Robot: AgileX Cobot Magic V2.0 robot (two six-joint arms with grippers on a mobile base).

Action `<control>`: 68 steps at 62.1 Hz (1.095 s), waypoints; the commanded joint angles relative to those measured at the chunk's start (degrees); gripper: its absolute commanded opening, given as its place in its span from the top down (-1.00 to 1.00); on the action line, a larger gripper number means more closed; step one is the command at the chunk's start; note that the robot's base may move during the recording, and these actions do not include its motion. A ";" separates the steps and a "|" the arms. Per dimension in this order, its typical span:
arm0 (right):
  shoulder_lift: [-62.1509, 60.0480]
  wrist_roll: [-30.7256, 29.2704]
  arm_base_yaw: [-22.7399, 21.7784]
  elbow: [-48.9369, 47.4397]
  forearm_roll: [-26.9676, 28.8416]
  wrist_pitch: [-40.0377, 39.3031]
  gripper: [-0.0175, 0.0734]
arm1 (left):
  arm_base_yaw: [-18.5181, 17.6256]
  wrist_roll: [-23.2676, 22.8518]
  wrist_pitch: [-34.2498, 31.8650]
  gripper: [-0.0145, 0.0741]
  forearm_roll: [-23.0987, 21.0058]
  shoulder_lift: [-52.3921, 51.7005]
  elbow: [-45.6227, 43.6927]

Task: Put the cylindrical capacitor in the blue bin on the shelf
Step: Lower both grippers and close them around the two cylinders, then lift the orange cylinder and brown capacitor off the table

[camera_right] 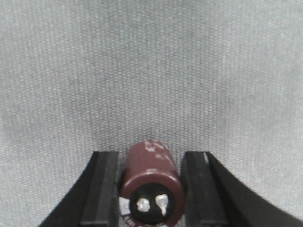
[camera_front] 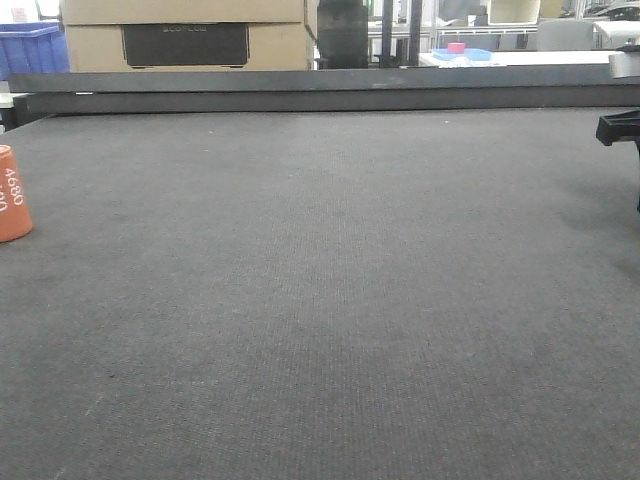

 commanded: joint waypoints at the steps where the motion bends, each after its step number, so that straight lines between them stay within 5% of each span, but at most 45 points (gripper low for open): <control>1: -0.11 -0.10 -0.39 -0.58 -0.33 0.16 0.98 | 0.18 -0.38 -1.02 0.92 -0.29 -0.13 -0.50; 8: -0.11 -0.10 -0.39 -0.58 -0.33 0.36 0.97 | 0.18 -0.38 -2.57 0.80 0.27 -0.13 -0.50; 21: -0.11 -0.10 -0.39 -0.58 0.34 1.61 0.97 | 0.18 -0.38 -5.81 -0.38 3.02 0.33 -0.50; 28: -0.11 -0.10 -0.39 -0.58 1.42 1.78 0.97 | 0.18 -0.39 -6.38 -0.67 3.02 2.50 -0.50; 40: -0.11 -0.10 -0.39 -0.58 3.30 2.03 0.97 | 0.18 -0.39 -5.81 -0.60 3.83 8.99 -2.81; 68: -0.11 -0.10 -0.39 -0.58 3.63 3.75 0.97 | 0.18 -0.39 13.74 -0.56 8.90 27.55 -20.17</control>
